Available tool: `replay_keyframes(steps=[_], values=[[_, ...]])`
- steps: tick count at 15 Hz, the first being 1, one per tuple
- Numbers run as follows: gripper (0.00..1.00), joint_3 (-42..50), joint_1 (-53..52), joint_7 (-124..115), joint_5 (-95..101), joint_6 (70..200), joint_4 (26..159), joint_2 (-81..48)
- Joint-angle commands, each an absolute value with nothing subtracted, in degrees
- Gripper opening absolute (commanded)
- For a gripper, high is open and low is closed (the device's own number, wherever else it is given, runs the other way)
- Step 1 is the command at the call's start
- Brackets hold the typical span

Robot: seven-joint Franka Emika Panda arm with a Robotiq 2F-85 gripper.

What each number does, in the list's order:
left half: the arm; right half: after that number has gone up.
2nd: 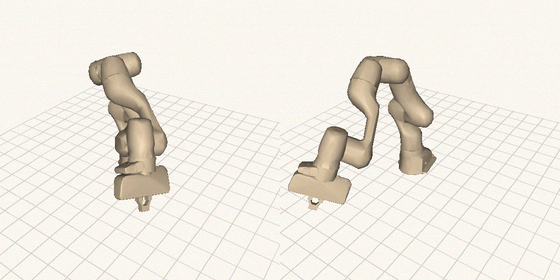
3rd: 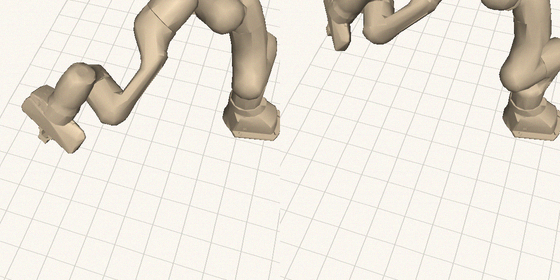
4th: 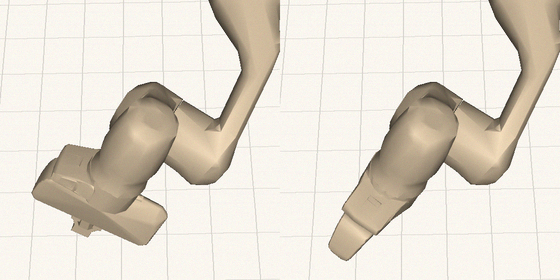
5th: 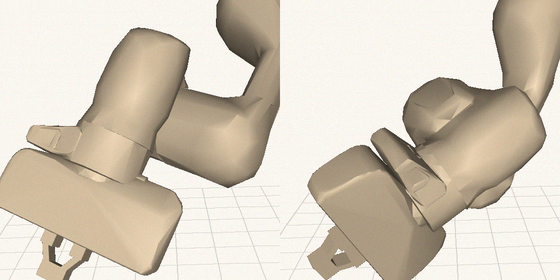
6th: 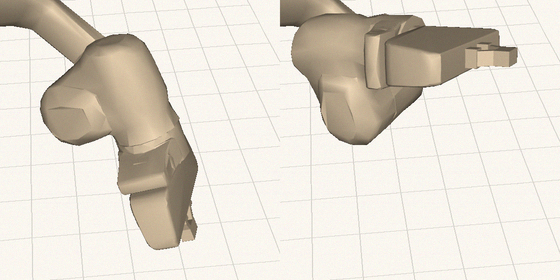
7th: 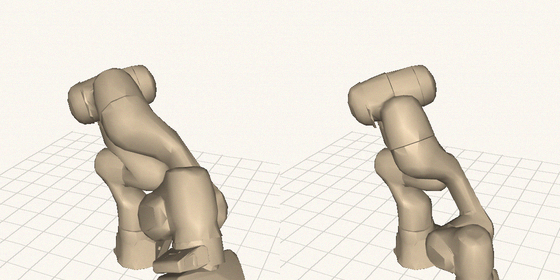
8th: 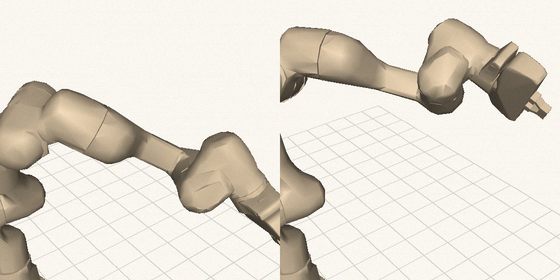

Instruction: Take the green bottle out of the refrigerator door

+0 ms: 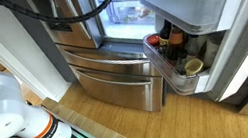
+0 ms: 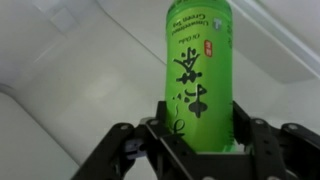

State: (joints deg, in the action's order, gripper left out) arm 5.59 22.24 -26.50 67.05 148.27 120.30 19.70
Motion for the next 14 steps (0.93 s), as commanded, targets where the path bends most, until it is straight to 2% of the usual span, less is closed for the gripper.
replay_keyframes(steps=[1, 9, 14], values=[[0.35, 6.55, 19.48, -21.26, 71.67, 144.82, 121.55, 21.86], [0.35, 6.67, 15.06, -9.96, 75.16, 136.91, 122.98, 25.21], [0.35, 6.53, 12.27, -3.56, 70.48, 129.30, 124.58, 28.04]])
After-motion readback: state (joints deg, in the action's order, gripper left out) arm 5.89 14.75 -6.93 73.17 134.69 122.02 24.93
